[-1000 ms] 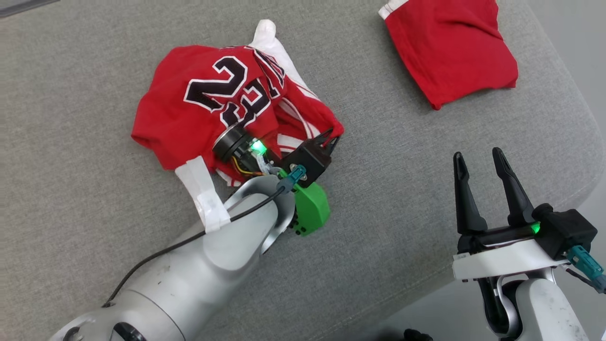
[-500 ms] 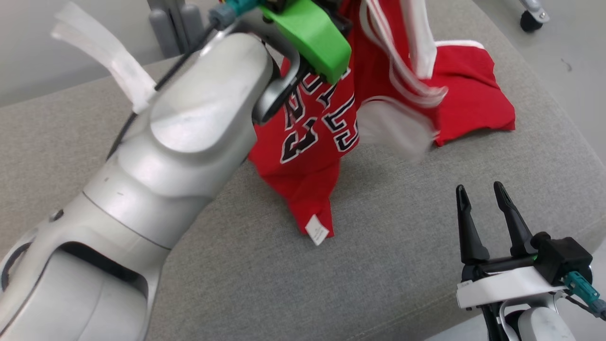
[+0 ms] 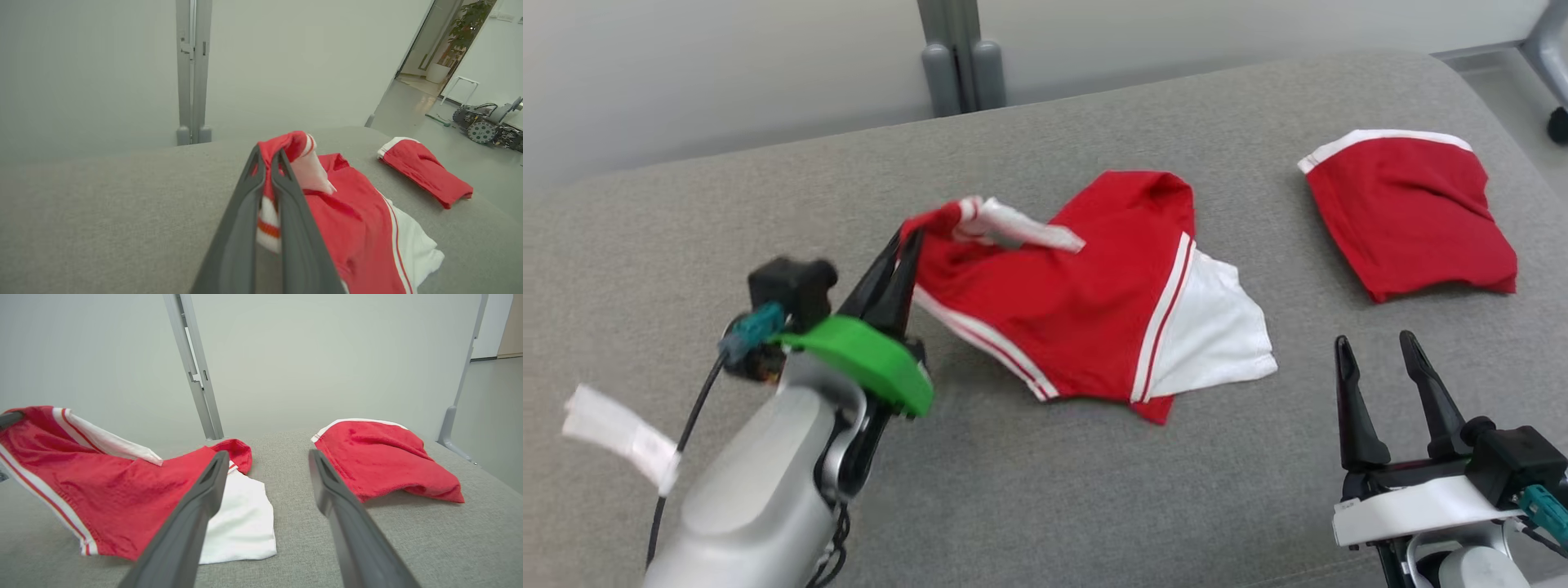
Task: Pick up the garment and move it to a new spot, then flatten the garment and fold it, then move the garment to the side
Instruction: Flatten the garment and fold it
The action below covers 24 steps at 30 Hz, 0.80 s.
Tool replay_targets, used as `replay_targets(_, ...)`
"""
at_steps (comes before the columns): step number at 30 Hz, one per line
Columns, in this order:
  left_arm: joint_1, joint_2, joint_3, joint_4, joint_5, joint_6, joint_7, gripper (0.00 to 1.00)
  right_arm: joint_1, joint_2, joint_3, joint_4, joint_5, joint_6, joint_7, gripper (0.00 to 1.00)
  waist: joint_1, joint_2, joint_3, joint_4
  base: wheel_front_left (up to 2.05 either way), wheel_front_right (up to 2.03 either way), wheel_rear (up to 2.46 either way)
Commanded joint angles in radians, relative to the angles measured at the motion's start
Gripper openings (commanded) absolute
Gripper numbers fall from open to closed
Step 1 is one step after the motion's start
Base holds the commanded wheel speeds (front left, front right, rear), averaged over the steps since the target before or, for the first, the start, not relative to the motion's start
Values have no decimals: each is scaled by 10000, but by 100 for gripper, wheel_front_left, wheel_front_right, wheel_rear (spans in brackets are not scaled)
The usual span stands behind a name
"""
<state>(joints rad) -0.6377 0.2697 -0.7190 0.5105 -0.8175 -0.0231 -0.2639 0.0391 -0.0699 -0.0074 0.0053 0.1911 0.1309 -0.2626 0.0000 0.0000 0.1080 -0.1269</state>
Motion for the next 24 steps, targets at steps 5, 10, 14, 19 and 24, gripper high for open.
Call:
replay_targets(5,2004,615,1037,-483,229,388,-2,0,10,-54,-49,-42,-29,-3,-29,100,0,0,-21,665,0,0,0)
replay_targets(10,2634,1097,2199,-702,983,595,-2,0,33,-122,-22,-12,-11,-1,-29,100,0,0,-13,857,0,0,0)
replay_targets(14,2752,1192,2847,-612,1764,582,-1,0,7,-113,61,30,-31,-1,-29,100,0,0,-25,900,0,0,0)
replay_targets(19,2761,958,3486,-268,2511,917,-1,100,-64,-95,242,80,-27,-3,-29,100,0,0,-24,752,0,0,0)
replay_targets(24,3041,723,3731,-212,3320,1159,-1,100,59,-108,261,76,14,-1,-29,100,0,0,27,590,0,0,0)
